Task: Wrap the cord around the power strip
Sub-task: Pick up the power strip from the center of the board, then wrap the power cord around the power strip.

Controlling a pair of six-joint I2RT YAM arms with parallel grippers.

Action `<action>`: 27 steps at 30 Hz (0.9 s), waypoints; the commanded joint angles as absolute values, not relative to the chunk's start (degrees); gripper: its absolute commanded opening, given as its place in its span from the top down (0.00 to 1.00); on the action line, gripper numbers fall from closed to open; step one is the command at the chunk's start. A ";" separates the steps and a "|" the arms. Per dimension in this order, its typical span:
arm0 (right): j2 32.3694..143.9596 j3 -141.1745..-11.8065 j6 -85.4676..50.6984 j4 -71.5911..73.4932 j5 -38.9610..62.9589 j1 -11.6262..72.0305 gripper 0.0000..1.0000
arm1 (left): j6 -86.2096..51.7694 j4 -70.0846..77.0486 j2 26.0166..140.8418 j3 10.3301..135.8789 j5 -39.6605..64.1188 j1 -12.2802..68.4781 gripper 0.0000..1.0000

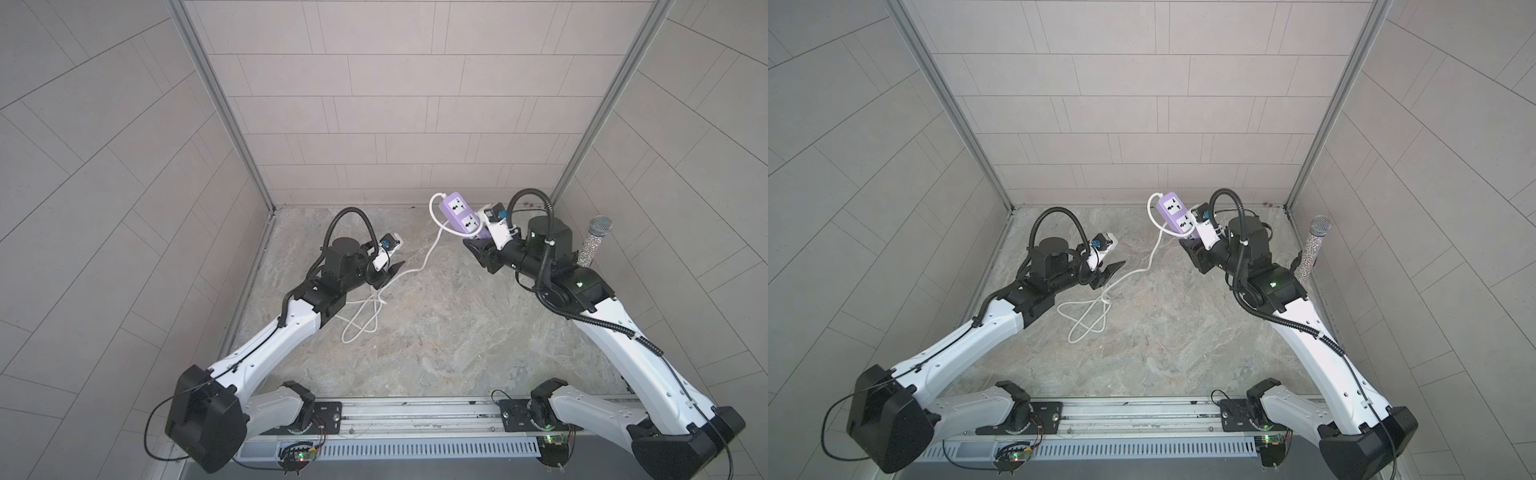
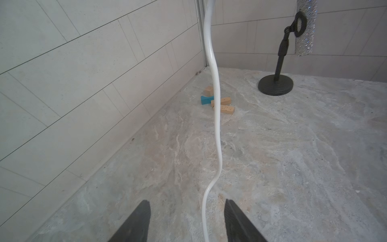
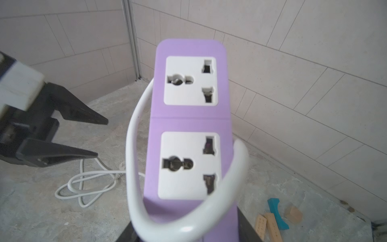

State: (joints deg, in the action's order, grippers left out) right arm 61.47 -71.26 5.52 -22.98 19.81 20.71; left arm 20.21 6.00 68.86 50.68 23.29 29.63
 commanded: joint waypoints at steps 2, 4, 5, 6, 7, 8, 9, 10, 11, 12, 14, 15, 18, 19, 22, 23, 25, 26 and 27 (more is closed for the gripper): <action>61.93 -77.54 5.28 -24.96 31.05 17.99 1.00 | 15.23 17.06 70.79 49.02 33.53 29.28 0.37; 62.42 -79.67 5.41 -26.19 32.82 17.39 1.00 | 13.70 18.56 72.10 48.71 35.78 29.27 0.37; 62.64 -80.86 5.69 -26.98 33.37 17.15 1.00 | 13.30 18.95 72.85 48.63 36.67 29.35 0.36; 62.75 -81.90 5.78 -27.53 33.74 16.93 1.00 | 13.14 19.23 73.55 48.41 37.50 29.27 0.36; 62.84 -82.67 5.80 -27.79 34.21 16.67 1.00 | 13.23 19.18 73.99 48.23 38.07 29.27 0.36; 62.93 -83.71 5.87 -28.14 34.49 16.40 1.00 | 13.30 19.07 74.29 47.92 38.06 29.31 0.36; 63.06 -84.82 6.10 -28.64 34.69 16.14 1.00 | 13.65 18.83 74.65 47.52 37.78 29.29 0.36; 63.17 -85.95 6.83 -29.50 34.63 16.11 1.00 | 14.23 18.20 74.63 47.29 37.55 29.34 0.36; 63.27 -87.25 7.32 -30.28 34.10 15.98 1.00 | 14.96 16.93 74.65 47.14 36.79 29.28 0.36; 63.43 -88.48 7.95 -31.15 33.82 15.94 1.00 | 15.77 15.32 74.47 47.06 36.21 29.28 0.36; 63.87 -90.98 9.33 -32.95 33.24 15.91 1.00 | 17.21 13.02 73.97 46.64 32.63 29.28 0.36; 64.05 -92.09 9.82 -33.64 32.90 15.91 1.00 | 17.60 12.12 73.77 46.26 30.00 29.35 0.36; 64.31 -94.17 10.31 -34.32 32.22 15.93 1.00 | 18.54 10.59 72.91 44.89 23.57 29.29 0.35; 64.49 -94.82 10.41 -34.46 31.94 15.91 1.00 | 18.54 9.79 72.82 44.65 22.48 29.31 0.35; 64.93 -96.63 11.15 -34.63 30.66 15.91 1.00 | 17.61 7.19 72.41 44.22 23.66 29.39 0.35; 65.21 -97.28 11.30 -34.58 30.35 15.89 1.00 | 16.72 7.31 72.35 43.69 24.15 29.34 0.35; 65.63 -98.58 11.41 -34.55 30.21 15.91 1.00 | 14.84 8.30 72.44 42.66 24.99 29.36 0.35; 65.82 -99.03 11.26 -34.34 30.30 15.91 1.00 | 13.70 9.23 72.58 42.11 25.57 29.36 0.35; 66.00 -99.37 11.19 -34.16 30.41 15.86 1.00 | 12.74 10.20 72.76 41.72 26.41 29.36 0.35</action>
